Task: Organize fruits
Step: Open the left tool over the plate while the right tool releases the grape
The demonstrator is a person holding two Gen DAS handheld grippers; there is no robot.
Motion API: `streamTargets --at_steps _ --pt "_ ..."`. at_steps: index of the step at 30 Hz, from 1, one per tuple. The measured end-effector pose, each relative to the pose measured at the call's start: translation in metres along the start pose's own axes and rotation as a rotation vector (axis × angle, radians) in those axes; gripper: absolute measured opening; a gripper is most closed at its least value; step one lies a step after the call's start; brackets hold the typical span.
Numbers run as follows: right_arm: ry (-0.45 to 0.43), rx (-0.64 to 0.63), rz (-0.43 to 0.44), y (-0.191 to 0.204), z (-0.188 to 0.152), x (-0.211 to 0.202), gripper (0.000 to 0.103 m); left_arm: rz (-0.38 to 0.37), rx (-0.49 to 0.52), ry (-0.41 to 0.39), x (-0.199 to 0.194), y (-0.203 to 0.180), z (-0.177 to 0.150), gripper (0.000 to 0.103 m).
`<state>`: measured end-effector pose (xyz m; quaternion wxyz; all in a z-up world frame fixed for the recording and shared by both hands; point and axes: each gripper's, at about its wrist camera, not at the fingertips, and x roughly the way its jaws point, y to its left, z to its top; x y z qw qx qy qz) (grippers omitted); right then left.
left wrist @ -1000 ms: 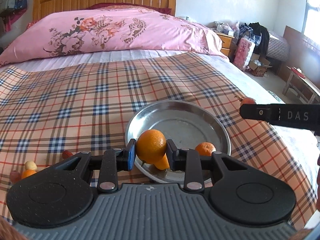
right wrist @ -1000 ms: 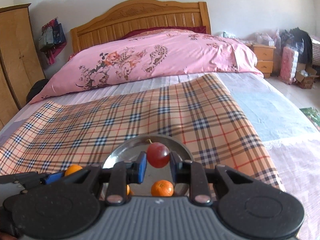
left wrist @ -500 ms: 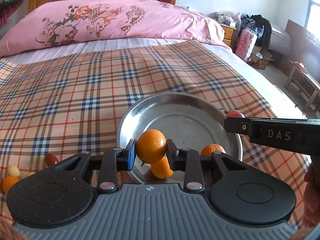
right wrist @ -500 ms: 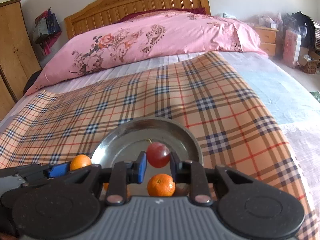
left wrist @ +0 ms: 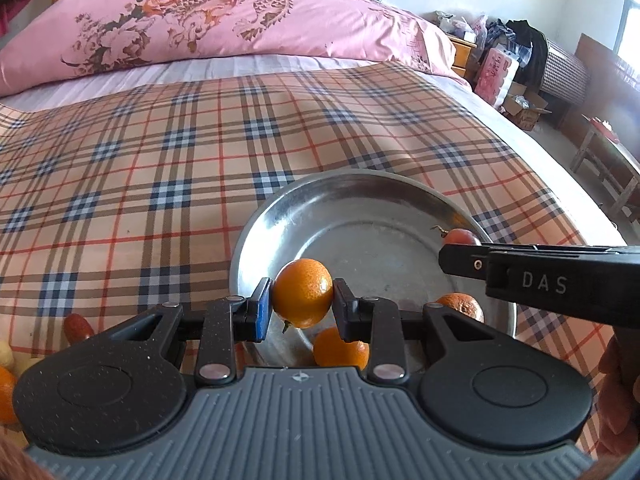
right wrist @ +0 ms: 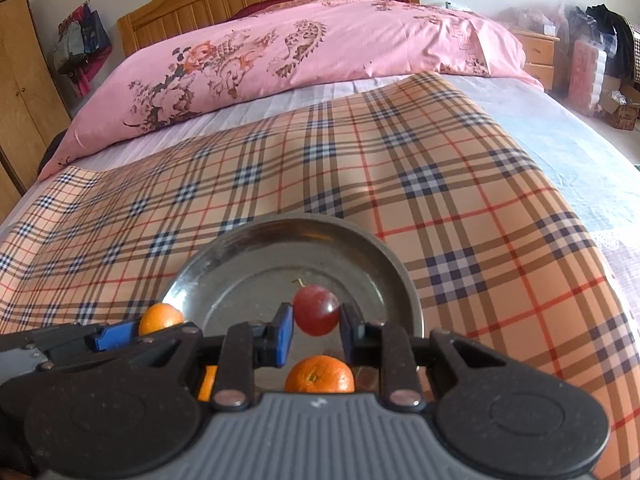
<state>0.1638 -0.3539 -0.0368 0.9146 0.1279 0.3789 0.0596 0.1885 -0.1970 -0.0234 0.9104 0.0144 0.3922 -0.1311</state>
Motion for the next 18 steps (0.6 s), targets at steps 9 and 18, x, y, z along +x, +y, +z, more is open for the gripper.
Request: streamTargets --at_steps 9,18 --pt "0.010 0.026 -0.005 -0.004 -0.003 0.011 0.024 -0.047 0.013 0.001 0.009 -0.002 -0.002 0.039" --pt "-0.032 0.044 -0.002 0.000 -0.003 -0.009 0.042 -0.014 -0.001 -0.028 -0.012 0.009 -0.003 0.082"
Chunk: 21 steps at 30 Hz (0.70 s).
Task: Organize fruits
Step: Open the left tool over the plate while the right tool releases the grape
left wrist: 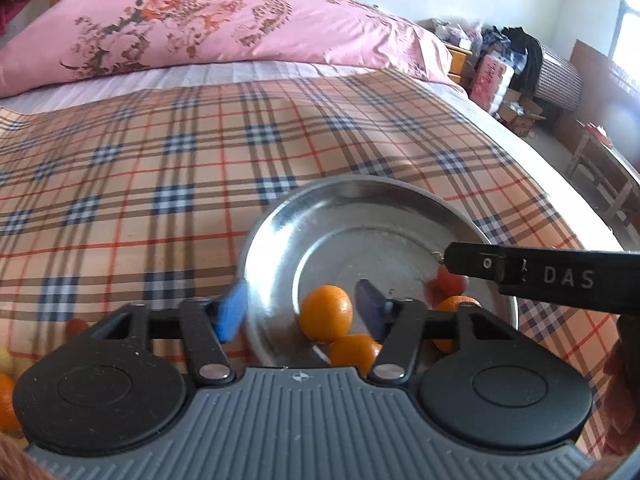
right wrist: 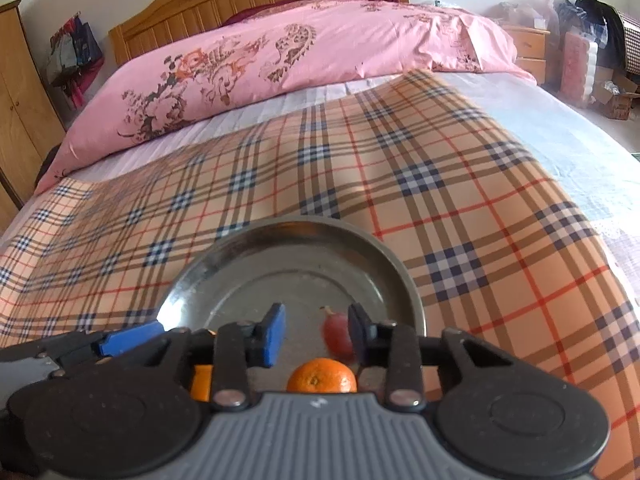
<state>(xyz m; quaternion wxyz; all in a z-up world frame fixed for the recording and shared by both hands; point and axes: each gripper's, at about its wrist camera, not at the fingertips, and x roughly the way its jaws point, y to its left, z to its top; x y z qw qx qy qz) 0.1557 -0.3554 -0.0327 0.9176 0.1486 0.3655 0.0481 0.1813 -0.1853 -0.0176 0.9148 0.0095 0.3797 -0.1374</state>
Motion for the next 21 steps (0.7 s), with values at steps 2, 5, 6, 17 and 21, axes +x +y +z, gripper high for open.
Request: streamTargets --at_steps 2,5,6,17,21 --pt "-0.008 -0.010 -0.008 0.003 -0.001 -0.006 0.047 0.009 0.008 -0.011 -0.010 0.001 -0.001 0.095" --pt "-0.016 -0.019 -0.028 0.008 -0.003 -0.015 0.061 0.050 0.018 -0.035 -0.026 0.005 -0.003 0.103" --pt "-0.025 -0.021 -0.027 0.010 -0.005 -0.019 0.064 0.054 0.011 -0.034 -0.031 0.007 -0.004 0.103" --pt "-0.042 -0.049 -0.038 0.035 -0.017 -0.052 0.091 0.098 -0.026 -0.060 -0.073 0.033 -0.016 0.103" --pt "-0.041 -0.084 -0.032 0.049 -0.025 -0.060 0.093 0.109 -0.034 -0.059 -0.082 0.041 -0.024 0.103"
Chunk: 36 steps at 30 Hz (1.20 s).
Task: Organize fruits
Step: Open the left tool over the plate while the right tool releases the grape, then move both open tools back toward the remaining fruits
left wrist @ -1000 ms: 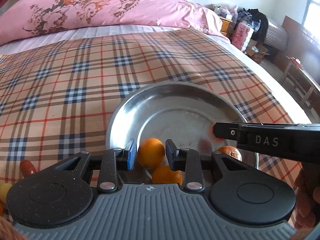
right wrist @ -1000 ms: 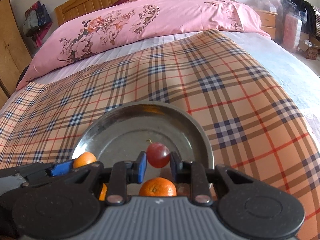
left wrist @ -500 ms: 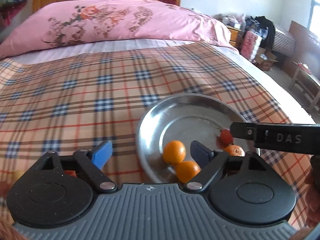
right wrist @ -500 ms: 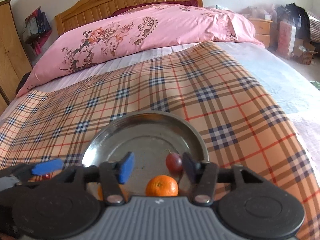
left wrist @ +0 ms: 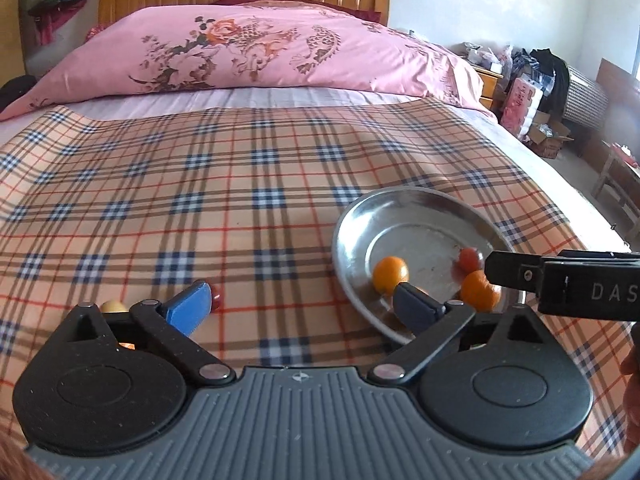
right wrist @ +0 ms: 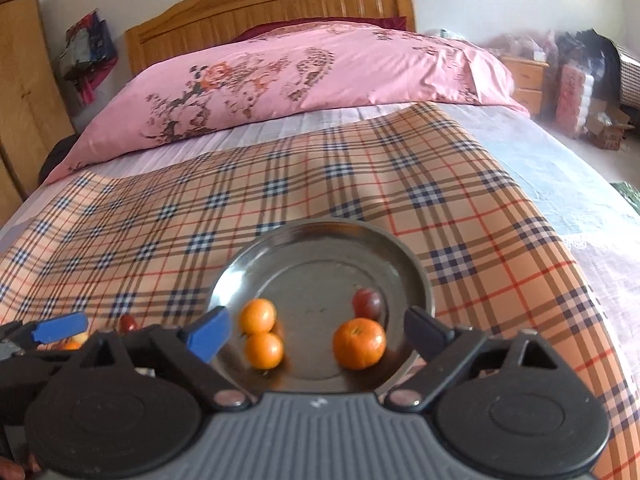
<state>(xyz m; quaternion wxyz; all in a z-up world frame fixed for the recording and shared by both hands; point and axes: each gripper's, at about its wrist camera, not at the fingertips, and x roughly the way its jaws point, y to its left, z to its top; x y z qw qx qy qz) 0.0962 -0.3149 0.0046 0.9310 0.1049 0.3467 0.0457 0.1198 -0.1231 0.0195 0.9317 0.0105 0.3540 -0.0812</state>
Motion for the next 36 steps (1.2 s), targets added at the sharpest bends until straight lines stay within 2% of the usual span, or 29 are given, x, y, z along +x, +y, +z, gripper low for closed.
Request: streamTargets --at_steps 17,36 --pt "0.010 -0.044 0.053 0.042 -0.014 -0.015 0.093 0.046 -0.041 -0.035 -0.035 0.039 -0.013 0.103" --pt "0.021 -0.081 0.110 0.079 -0.021 -0.016 0.093 0.091 -0.103 -0.046 -0.049 0.078 -0.028 0.103"
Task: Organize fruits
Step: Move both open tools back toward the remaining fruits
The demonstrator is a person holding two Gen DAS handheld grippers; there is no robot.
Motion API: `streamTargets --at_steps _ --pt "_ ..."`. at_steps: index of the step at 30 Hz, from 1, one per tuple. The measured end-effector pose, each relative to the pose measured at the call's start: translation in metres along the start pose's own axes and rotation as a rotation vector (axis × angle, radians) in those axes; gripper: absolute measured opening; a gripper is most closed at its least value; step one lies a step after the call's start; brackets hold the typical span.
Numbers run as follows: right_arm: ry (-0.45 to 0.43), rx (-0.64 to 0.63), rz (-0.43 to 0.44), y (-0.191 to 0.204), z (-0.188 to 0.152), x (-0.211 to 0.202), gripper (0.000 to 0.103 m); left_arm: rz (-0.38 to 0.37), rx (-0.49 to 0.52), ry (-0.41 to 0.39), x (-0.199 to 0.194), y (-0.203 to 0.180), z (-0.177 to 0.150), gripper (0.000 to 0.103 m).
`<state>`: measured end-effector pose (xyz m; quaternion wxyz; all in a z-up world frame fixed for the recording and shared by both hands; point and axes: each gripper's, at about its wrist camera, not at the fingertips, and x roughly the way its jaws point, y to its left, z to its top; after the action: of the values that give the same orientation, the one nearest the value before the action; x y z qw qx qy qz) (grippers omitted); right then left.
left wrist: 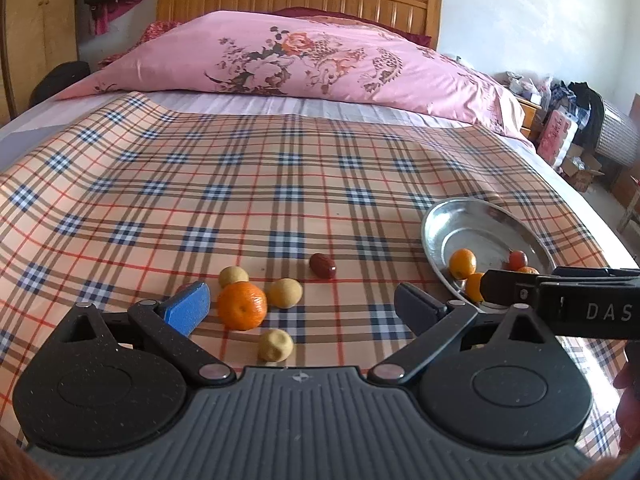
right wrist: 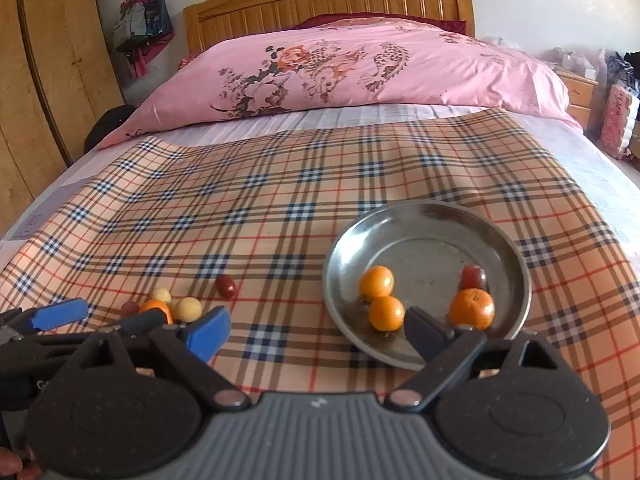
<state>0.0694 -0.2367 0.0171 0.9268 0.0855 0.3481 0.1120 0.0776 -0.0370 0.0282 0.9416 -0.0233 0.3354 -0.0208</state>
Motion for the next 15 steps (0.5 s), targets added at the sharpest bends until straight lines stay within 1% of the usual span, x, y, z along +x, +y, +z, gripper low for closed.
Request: streamTargets --at_steps 11,15 --pt "0.017 -0.039 0.042 0.028 -0.007 0.009 0.093 0.031 -0.025 -0.016 -0.005 0.031 -0.012 0.103" --pt "0.021 -0.043 0.070 0.037 -0.012 0.013 0.093 0.031 -0.036 -0.023 -0.008 0.043 -0.018 0.103"
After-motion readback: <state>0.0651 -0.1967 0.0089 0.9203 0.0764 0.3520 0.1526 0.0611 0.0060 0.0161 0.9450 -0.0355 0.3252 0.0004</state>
